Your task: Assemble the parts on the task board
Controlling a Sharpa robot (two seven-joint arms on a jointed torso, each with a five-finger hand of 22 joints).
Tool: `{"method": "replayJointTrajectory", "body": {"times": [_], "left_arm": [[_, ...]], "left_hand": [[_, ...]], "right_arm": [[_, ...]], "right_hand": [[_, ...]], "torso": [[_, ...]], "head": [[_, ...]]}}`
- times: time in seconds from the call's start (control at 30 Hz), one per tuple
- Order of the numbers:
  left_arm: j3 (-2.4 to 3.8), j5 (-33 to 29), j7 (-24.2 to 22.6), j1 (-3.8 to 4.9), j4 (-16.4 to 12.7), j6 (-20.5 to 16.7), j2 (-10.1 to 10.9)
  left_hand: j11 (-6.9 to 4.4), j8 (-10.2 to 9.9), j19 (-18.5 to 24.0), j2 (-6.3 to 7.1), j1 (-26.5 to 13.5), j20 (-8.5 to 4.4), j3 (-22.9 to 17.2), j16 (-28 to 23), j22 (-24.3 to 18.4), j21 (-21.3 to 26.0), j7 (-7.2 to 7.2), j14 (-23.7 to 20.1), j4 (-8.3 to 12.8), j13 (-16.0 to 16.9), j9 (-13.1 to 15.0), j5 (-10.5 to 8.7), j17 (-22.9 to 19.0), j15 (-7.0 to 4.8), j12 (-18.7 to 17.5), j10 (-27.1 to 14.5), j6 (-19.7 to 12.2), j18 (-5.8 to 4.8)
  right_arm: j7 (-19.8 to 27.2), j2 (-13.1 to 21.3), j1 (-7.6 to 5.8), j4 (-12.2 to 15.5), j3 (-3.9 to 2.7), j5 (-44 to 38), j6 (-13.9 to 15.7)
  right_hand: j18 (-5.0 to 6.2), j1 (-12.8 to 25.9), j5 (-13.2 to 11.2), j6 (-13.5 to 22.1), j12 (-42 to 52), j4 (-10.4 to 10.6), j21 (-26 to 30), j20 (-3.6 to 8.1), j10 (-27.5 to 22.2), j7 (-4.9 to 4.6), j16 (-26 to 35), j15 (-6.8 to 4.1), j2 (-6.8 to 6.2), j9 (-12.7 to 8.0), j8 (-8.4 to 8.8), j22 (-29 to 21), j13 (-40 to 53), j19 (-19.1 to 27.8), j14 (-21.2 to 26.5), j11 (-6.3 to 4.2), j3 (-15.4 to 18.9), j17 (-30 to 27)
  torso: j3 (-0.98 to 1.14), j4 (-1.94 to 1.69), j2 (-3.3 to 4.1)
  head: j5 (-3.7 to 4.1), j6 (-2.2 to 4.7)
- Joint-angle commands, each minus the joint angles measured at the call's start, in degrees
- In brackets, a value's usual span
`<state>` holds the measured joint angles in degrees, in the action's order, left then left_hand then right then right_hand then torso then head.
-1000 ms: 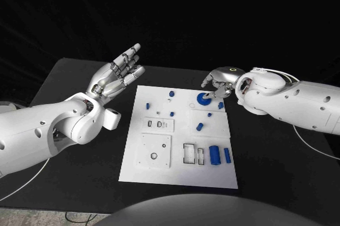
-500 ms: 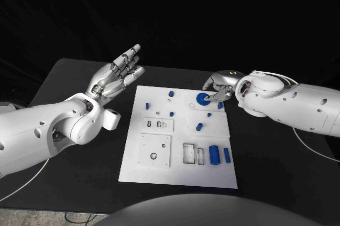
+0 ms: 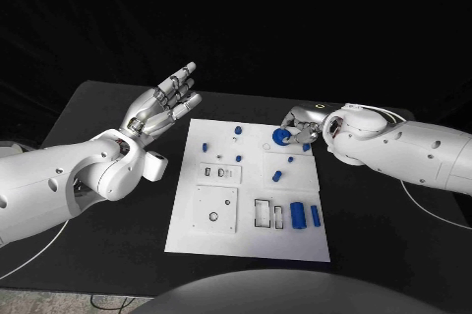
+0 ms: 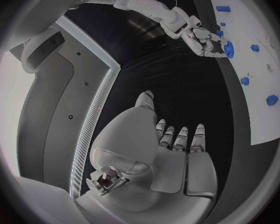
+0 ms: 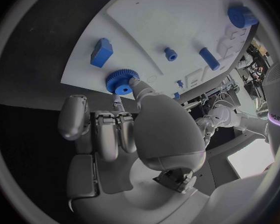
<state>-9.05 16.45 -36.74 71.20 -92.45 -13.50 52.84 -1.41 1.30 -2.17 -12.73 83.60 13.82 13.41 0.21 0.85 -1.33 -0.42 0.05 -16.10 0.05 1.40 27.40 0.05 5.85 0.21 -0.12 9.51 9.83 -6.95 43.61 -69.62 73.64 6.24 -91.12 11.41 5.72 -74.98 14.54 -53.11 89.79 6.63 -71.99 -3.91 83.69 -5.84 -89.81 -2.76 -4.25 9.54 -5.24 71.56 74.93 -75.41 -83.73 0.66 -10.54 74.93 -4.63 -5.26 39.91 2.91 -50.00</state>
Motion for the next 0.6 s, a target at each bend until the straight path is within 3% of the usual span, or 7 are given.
{"method": "replayJointTrajectory", "body": {"times": [0.03,0.13,0.23,0.47,0.6], "left_arm": [[0.02,-0.1,-0.3,0.0,0.0,1.4,-0.2],[0.02,-0.1,-0.3,-0.03,0.1,1.5,-0.2],[0.01,-0.1,-0.2,-0.05,0.1,1.7,-0.2],[0.0,-0.3,0.0,-0.12,0.2,2.0,-0.1],[-0.01,-0.5,0.1,-0.13,0.3,2.1,-0.1]], "left_hand": [[0.37,0.1,0.0,-0.05,0.5,0.34,-0.2,-0.2,0.1,-0.4,0.17,0.0,0.0,-0.1,0.0,0.16,0.0,0.41,-0.2,0.1,-0.2,0.55],[0.37,0.1,0.0,-0.05,0.5,0.34,-0.2,-0.2,0.1,-0.4,0.17,0.0,0.0,-0.1,0.0,0.16,0.0,0.41,-0.2,0.1,-0.2,0.55],[0.42,0.1,-0.1,-0.06,0.6,0.38,-0.2,-0.2,0.1,-0.4,0.18,0.0,0.0,-0.1,0.0,0.2,0.0,0.48,-0.2,0.1,-0.2,0.55],[0.47,0.1,-0.1,-0.09,0.6,0.44,-0.3,-0.2,0.1,-0.4,0.24,0.0,0.0,-0.1,0.0,0.24,0.0,0.57,-0.2,0.1,-0.2,0.55],[0.5,0.1,-0.1,-0.11,0.7,0.47,-0.3,-0.2,0.1,-0.4,0.27,0.0,0.0,-0.1,0.0,0.27,0.0,0.62,-0.2,0.1,-0.2,0.56]], "right_arm": [[0.4,-0.4,0.63,-0.5,0.16,-1.2,0.4],[0.6,-0.8,1.01,-0.9,0.16,-1.6,0.5],[0.8,-0.9,1.32,-1.1,0.16,-1.8,0.6],[1.2,-0.9,1.62,-1.2,0.16,-2.0,1.4],[1.6,-0.8,1.64,-0.8,0.15,-2.0,2.5]], "right_hand": [[-0.36,-0.6,0.3,-0.9,0.2,-0.5,-0.1,0.04,6.3,0.16,0.0,0.2,-0.15,0.6,-0.69,0.2,15.1,0.2,-6.1,0.0,-0.1,14.8],[-0.32,-0.9,1.0,-2.3,0.2,-1.1,0.0,0.18,6.3,0.48,0.1,0.03,-0.14,1.7,-1.68,0.3,15.1,0.3,-6.1,-0.24,-0.3,14.7],[-0.3,-1.4,3.3,-3.6,0.2,-1.9,0.1,0.46,6.3,0.92,0.1,-0.26,-0.14,3.4,-3.25,0.5,15.1,0.3,-6.0,-0.62,-0.6,14.6],[-0.34,-2.2,12.7,-5.0,0.2,-4.1,0.1,0.97,6.3,1.39,0.3,-0.67,-0.11,9.2,-8.8,1.2,15.1,0.2,-5.9,-1.11,-1.8,14.4],[-0.44,-1.8,14.6,-4.8,0.2,-4.4,-0.1,1.07,6.3,1.66,0.3,-0.81,-0.1,12.1,-11.4,1.8,15.1,-0.2,-6.0,-1.21,-2.3,14.4]], "torso": [[0.0,0.02,0.06],[0.03,0.0,0.04],[0.02,-0.02,0.02],[-0.02,0.11,-0.04],[-0.04,0.19,-0.02]], "head": [[-0.07,0.0],[-0.07,0.0],[-0.09,0.0],[-0.21,0.0],[-0.41,0.0]]}}
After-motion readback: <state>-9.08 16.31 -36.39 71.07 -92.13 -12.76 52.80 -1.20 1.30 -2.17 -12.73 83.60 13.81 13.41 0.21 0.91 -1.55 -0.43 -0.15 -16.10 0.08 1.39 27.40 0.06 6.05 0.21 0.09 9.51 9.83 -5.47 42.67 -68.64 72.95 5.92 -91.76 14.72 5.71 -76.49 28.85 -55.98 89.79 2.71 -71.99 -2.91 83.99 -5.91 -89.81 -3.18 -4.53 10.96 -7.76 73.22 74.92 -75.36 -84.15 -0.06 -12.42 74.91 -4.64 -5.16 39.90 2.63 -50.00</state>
